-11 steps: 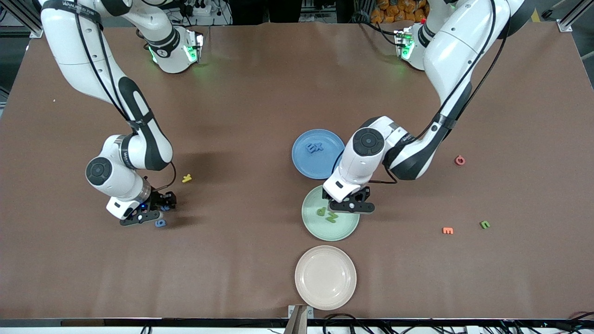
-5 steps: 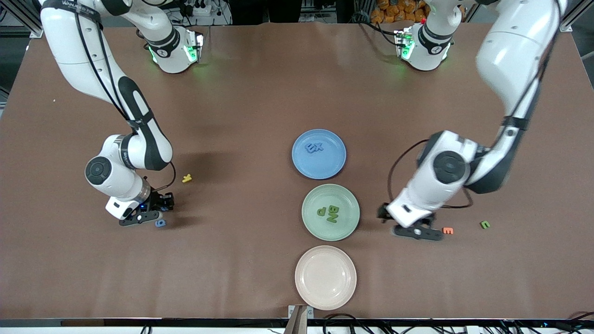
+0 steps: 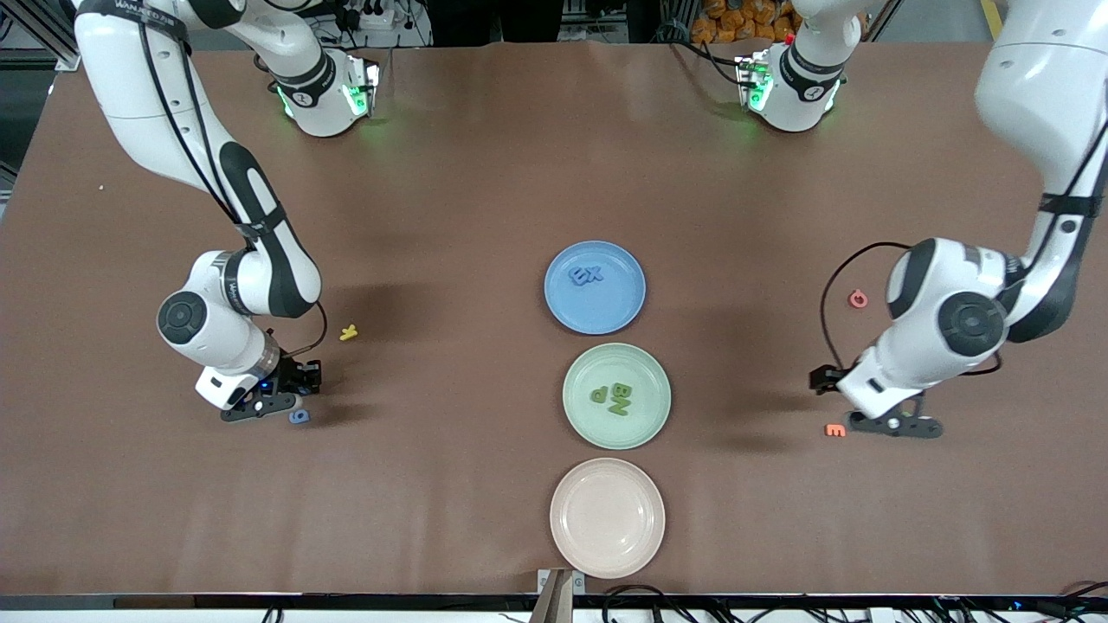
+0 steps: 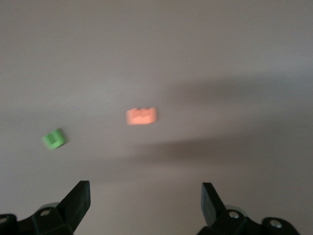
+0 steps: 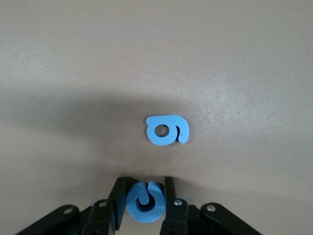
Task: Sort letters by color into matching plates
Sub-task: 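Lift the blue C with the right gripper while the left gripper nears U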
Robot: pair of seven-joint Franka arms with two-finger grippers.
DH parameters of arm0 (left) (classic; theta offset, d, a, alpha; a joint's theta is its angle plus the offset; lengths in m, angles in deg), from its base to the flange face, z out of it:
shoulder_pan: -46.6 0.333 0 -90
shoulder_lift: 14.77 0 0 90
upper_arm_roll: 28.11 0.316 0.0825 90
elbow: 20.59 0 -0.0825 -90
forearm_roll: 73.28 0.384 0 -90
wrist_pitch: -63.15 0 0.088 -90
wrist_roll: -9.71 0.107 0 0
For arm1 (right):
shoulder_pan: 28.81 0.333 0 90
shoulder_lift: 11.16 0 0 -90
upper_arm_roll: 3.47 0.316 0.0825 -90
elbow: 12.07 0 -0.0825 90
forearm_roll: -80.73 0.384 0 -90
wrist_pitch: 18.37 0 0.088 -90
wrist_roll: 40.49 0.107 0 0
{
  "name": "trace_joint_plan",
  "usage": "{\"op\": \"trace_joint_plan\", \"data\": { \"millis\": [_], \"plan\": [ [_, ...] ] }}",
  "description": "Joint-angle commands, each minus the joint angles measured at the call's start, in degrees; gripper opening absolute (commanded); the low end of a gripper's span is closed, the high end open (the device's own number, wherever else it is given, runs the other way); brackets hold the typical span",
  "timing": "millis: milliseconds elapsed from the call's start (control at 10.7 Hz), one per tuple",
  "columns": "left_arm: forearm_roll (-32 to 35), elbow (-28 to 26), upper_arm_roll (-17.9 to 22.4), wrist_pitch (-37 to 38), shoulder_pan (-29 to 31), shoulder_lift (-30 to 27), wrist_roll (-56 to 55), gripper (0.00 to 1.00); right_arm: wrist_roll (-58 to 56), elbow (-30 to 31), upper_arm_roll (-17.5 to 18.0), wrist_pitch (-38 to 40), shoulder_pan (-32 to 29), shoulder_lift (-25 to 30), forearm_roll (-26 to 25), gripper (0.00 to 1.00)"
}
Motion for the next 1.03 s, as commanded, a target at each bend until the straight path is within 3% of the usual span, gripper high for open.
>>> {"op": "trace_joint_plan", "data": {
  "millis": [0, 281, 469, 657, 938],
  "plan": [
    [-0.54, -12.66, -2.24, -11.65, 11.27, -4.61, 0.2, 1.0, -0.7, 1.1, 0.27, -0.88, 0.23, -0.05, 0.35, 0.35],
    [-0.02, -13.04, -1.54, -11.68, 13.47, -4.0, -3.59, 1.0, -0.7, 1.01, 0.27, -0.79, 0.23, -0.05, 0.35, 0.31],
    [1.82, -9.89, 1.78, -12.47, 13.57, -0.06, -4.64, 0.99, -0.61, 1.01, 0.27, -0.18, 0.23, 0.21, 0.17, 0.28],
    [2.18, -9.26, 1.89, -13.43, 13.57, 1.53, -5.17, 0.99, 0.09, 0.83, 0.27, 0.0, 0.32, 0.65, 0.17, 0.28],
    [7.69, -10.57, 4.34, -22.89, 13.74, 3.99, -5.43, 0.97, 0.35, 0.66, 0.27, 0.88, 0.32, 1.0, 0.35, 0.27]
  ]
}}
